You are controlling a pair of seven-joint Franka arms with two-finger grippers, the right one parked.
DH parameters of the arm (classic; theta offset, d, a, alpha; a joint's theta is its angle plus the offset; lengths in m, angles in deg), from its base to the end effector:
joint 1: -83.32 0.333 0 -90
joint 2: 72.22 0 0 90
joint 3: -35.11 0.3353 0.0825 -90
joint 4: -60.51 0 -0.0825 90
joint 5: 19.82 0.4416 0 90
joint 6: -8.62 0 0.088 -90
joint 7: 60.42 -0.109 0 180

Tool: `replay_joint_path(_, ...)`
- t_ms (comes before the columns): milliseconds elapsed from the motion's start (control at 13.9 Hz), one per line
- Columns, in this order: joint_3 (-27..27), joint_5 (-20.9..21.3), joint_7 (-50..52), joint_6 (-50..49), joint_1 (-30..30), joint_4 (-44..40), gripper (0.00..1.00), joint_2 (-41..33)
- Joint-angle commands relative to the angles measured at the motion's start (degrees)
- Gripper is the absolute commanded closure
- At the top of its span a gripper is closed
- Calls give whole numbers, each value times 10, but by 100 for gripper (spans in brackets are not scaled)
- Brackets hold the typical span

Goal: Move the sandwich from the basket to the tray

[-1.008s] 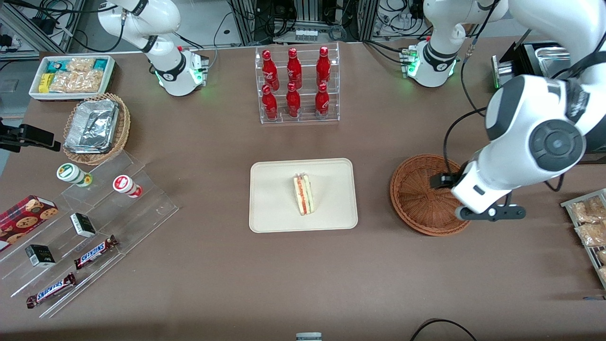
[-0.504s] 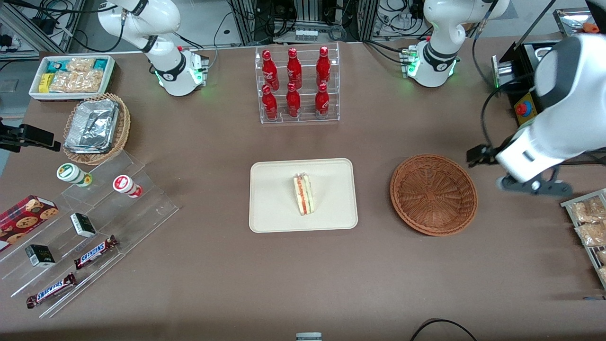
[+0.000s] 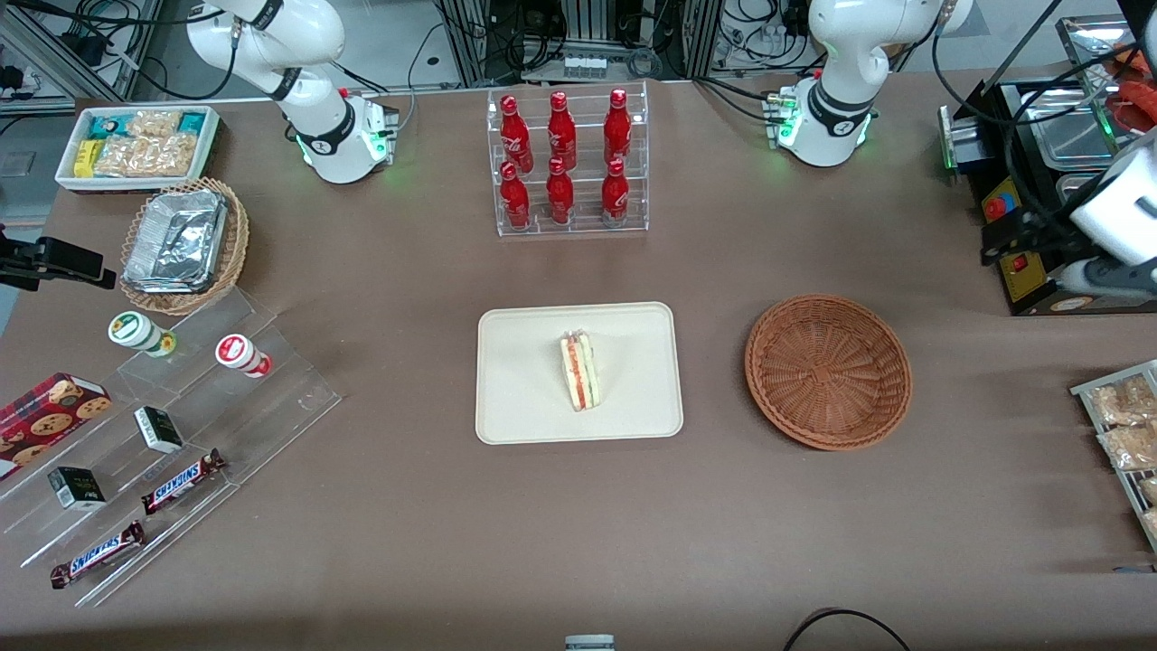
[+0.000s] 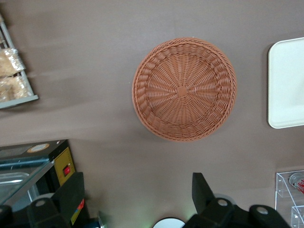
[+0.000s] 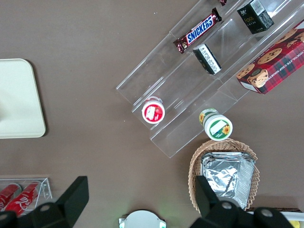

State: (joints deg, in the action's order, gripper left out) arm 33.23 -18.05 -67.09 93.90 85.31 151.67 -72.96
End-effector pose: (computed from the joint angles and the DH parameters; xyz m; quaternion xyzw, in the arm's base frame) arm 0.5982 0.0046 0.6322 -0.9973 0.0566 0.0457 0.0130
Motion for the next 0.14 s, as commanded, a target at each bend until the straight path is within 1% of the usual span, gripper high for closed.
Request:
replay_joint_path(0, 10, 0, -6, -10, -12, 17, 0, -27)
replay_joint_path(72, 11, 1, -6, -10, -12, 17, 0, -29)
